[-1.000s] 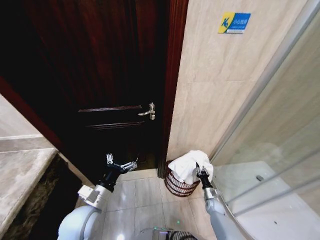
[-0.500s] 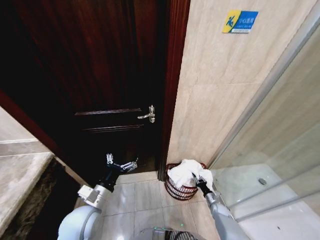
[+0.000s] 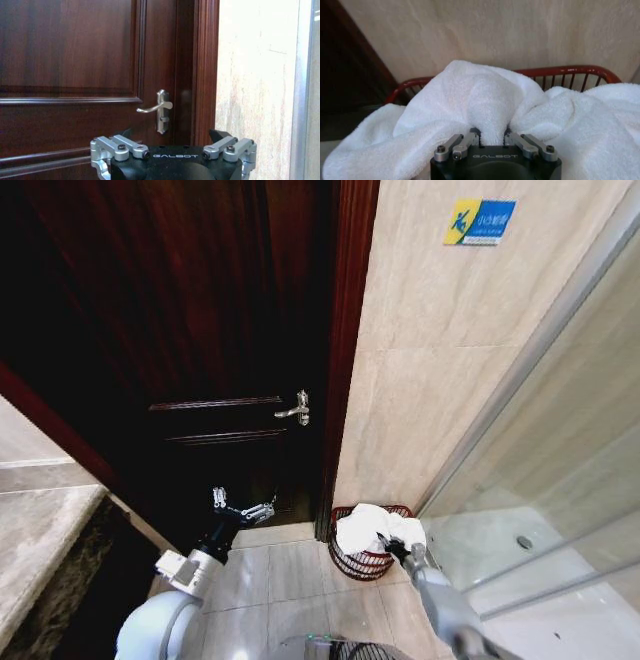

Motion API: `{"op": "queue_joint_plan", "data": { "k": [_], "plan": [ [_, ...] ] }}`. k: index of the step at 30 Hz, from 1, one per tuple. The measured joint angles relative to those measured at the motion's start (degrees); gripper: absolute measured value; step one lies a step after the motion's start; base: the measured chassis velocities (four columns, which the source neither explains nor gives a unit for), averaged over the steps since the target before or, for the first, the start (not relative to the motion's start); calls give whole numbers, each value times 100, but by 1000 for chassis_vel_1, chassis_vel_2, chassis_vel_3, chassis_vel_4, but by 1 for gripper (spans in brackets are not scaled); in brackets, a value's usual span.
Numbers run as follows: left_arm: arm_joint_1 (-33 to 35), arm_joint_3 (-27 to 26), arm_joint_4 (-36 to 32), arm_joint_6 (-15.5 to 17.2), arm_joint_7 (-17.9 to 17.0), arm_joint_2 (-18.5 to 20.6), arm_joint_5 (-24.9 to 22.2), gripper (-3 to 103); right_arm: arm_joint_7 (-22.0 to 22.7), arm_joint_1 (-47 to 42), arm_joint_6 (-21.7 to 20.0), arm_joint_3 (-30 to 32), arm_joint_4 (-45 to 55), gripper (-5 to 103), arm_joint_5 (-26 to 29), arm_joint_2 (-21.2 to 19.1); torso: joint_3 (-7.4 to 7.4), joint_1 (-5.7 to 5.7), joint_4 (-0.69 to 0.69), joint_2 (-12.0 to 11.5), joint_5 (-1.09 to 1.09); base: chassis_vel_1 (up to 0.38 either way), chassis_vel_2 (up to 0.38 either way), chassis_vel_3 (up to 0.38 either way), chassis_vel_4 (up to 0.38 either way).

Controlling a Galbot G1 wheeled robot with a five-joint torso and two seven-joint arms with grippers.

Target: Discard the used towel into the hamper.

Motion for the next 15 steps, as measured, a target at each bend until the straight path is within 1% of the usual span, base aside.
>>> {"op": "queue_joint_plan", "data": {
  "k": [2,5,6,9,10,11,13,14,15],
  "plan": [
    [0,0,0,0,0,0,0,100,25,148,-72,1,-199,22,-109,15,0,0,0,0,-1,0,0,0,0],
    [0,0,0,0,0,0,0,100,189,457,-463,4,-548,22,-603,81,0,0,-1,0,-2,0,0,0,0],
    [0,0,0,0,0,0,0,100,189,457,-463,4,-548,22,-603,81,0,0,-1,0,-2,0,0,0,0],
    [0,0,0,0,0,0,0,100,349,625,-851,-18,-792,22,-910,157,0,0,1,0,1,0,0,0,0],
    [0,0,0,0,0,0,0,100,356,641,-948,-28,-848,22,-958,163,0,0,0,0,0,0,0,0,0],
    [0,0,0,0,0,0,0,100,356,641,-948,-28,-848,22,-958,163,0,0,0,0,0,0,0,0,0],
    [0,0,0,0,0,0,0,100,327,661,-1169,-26,-981,22,-1015,205,-1,0,-1,0,-2,0,0,0,0],
    [0,0,0,0,0,0,0,100,327,661,-1169,-26,-981,22,-1015,205,-1,0,-1,0,-2,0,0,0,0],
    [0,0,0,0,0,0,0,100,328,667,-1288,-11,-1045,21,-1008,227,-1,-1,1,1,-2,0,0,0,0]
  ]
}}
